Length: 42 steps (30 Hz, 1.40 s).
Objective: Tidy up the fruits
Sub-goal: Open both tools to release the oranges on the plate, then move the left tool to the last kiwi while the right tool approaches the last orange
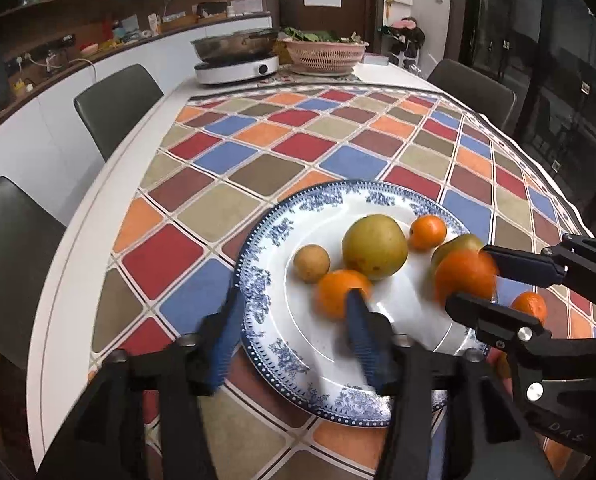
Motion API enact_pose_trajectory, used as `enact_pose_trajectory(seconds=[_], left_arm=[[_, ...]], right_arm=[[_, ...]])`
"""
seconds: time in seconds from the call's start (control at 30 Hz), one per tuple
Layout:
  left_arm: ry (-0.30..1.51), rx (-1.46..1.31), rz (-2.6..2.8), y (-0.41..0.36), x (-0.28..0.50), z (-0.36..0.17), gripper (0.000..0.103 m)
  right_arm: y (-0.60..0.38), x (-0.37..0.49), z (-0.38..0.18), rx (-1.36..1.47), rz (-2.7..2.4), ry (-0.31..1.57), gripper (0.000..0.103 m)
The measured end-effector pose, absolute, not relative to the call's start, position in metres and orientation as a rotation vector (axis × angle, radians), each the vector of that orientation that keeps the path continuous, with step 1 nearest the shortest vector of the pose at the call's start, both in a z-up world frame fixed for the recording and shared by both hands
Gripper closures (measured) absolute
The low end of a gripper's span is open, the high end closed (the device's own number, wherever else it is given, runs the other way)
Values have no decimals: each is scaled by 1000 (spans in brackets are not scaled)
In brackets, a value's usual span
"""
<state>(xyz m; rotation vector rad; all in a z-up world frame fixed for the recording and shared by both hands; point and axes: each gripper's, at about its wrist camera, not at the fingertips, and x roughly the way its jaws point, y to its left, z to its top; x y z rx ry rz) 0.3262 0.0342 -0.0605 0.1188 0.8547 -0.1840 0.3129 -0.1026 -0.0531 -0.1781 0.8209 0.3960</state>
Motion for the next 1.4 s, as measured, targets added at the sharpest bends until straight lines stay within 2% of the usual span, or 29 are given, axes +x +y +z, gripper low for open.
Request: enact_pose_trajectory(seconds=[0.03,0.1,0.37,0.47,0.93,1.4], left_arm=[[851,122,-172,36,325,-59,48],[839,138,-150,37,319,-54,48],[771,182,-110,31,276,-30,42],[755,169,-112,26,262,-20,42],[708,78,-143,6,200,7,34],[713,90,-197,-31,179,-7,33]], right_arm=[[-103,312,-52,-178,393,817,58],[-106,309,-48,-178,370,805,52],[-120,273,-24,-238,290,713,52],[-127,255,-14,-234,276,681,44],[-163,194,11,-154,220,622,44],[-205,175,-1,-136,176,636,44]])
